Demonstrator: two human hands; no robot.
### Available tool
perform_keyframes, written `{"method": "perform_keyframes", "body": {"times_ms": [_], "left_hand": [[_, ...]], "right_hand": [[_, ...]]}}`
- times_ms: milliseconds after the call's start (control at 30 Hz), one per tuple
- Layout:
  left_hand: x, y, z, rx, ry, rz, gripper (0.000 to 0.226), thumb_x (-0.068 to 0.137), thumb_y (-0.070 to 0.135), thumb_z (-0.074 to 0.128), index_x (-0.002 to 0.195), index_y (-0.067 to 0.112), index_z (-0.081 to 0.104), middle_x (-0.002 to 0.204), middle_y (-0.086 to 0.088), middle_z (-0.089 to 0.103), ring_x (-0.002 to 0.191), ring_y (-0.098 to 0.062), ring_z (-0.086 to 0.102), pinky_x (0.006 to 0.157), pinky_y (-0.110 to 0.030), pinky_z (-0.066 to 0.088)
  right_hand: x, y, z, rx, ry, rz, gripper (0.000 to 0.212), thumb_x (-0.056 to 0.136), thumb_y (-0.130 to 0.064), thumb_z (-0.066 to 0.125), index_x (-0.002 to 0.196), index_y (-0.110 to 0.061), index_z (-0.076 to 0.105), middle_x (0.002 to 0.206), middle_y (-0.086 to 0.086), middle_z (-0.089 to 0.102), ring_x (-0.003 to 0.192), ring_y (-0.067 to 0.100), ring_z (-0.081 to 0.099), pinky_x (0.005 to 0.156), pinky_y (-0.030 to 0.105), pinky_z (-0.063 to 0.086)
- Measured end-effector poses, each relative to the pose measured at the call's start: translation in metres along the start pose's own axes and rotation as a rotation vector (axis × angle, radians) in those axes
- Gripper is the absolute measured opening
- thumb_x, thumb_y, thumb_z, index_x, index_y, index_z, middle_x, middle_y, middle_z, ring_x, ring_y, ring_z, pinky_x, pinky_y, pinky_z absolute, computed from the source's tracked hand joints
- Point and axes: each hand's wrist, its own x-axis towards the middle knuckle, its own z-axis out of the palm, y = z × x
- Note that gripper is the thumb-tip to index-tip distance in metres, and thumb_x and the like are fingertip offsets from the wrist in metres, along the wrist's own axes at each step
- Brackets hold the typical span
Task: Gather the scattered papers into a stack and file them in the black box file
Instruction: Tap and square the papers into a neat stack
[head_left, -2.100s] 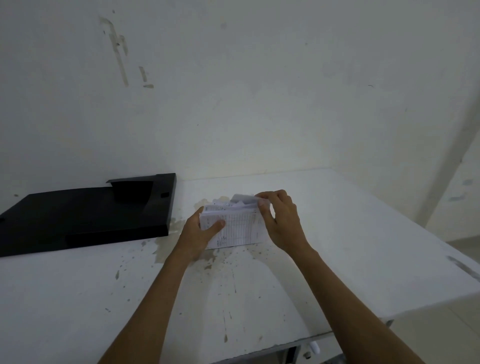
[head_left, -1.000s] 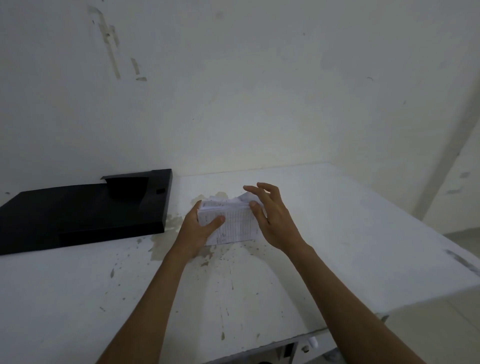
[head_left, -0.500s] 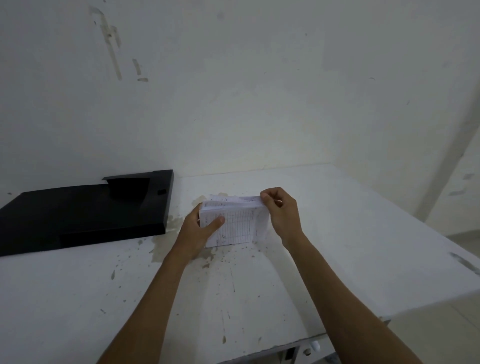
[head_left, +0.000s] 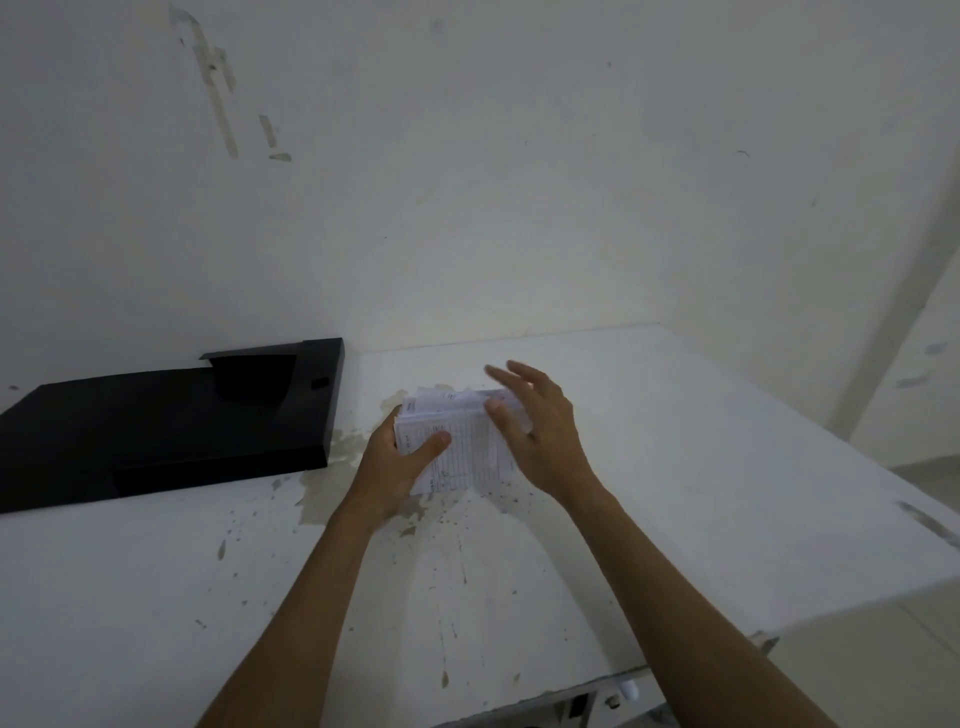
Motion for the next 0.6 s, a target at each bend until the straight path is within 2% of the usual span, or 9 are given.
{"method": "perform_keyframes", "body": {"times_ms": [33,100,233,300,433,500,600], "left_hand": [[0.001,0.0,0.0,-0.001,0.006,0.0,0.037,0.086,0.032,0.072,0.12,0.029,0.058,0.114,-0.004,0.069,0.101,-0.021,0.069,0.081,-0.038,0.062],[0.002,-0.001,0.001,0.014,0.021,-0.007,0.038,0.086,0.034,0.072,0.12,0.028,0.057,0.115,-0.005,0.069,0.101,-0.023,0.069,0.083,-0.041,0.061],[0.005,-0.003,-0.001,0.075,0.02,-0.004,0.055,0.083,0.044,0.072,0.13,0.022,0.053,0.12,-0.004,0.066,0.103,-0.023,0.068,0.084,-0.04,0.061],[0.006,-0.003,-0.002,0.074,0.02,-0.001,0.054,0.085,0.041,0.072,0.131,0.021,0.052,0.12,-0.004,0.066,0.103,-0.022,0.067,0.083,-0.035,0.06],[0.006,-0.002,-0.001,0.075,0.012,-0.006,0.056,0.082,0.044,0.07,0.13,0.023,0.052,0.12,-0.004,0.065,0.104,-0.022,0.067,0.082,-0.031,0.059],[0.006,-0.002,-0.001,0.081,0.008,-0.009,0.054,0.08,0.047,0.072,0.127,0.027,0.051,0.12,-0.004,0.065,0.103,-0.022,0.066,0.081,-0.031,0.059],[0.008,-0.003,-0.001,0.102,0.017,-0.028,0.064,0.078,0.049,0.072,0.131,0.022,0.05,0.122,-0.008,0.063,0.103,-0.026,0.066,0.086,-0.039,0.059]], "right_hand": [[-0.001,-0.001,0.004,-0.114,-0.042,-0.072,0.055,0.098,-0.064,0.033,0.14,-0.035,0.055,0.15,-0.005,0.048,0.142,0.015,0.038,0.117,0.038,0.025],[-0.002,0.001,0.01,-0.186,-0.073,-0.124,0.064,0.096,-0.069,0.025,0.138,-0.033,0.058,0.148,-0.004,0.05,0.143,0.019,0.036,0.117,0.04,0.024],[-0.003,0.002,0.01,-0.191,-0.004,-0.164,0.055,0.1,-0.061,0.03,0.141,-0.034,0.054,0.15,-0.001,0.046,0.142,0.021,0.037,0.115,0.037,0.024],[-0.005,0.002,0.012,-0.227,-0.026,-0.206,0.054,0.1,-0.061,0.03,0.142,-0.035,0.053,0.149,0.0,0.046,0.143,0.022,0.036,0.116,0.038,0.023],[-0.005,-0.001,0.014,-0.103,-0.01,-0.135,0.056,0.099,-0.064,0.03,0.141,-0.036,0.054,0.146,-0.003,0.05,0.142,0.019,0.036,0.116,0.037,0.022],[-0.002,-0.003,0.014,-0.053,0.047,-0.082,0.052,0.099,-0.059,0.035,0.137,-0.032,0.058,0.14,-0.005,0.054,0.138,0.017,0.04,0.115,0.04,0.028],[0.006,-0.008,0.014,-0.058,0.11,-0.054,0.043,0.097,-0.052,0.04,0.117,-0.027,0.069,0.125,-0.006,0.063,0.127,0.016,0.051,0.109,0.042,0.034]]}}
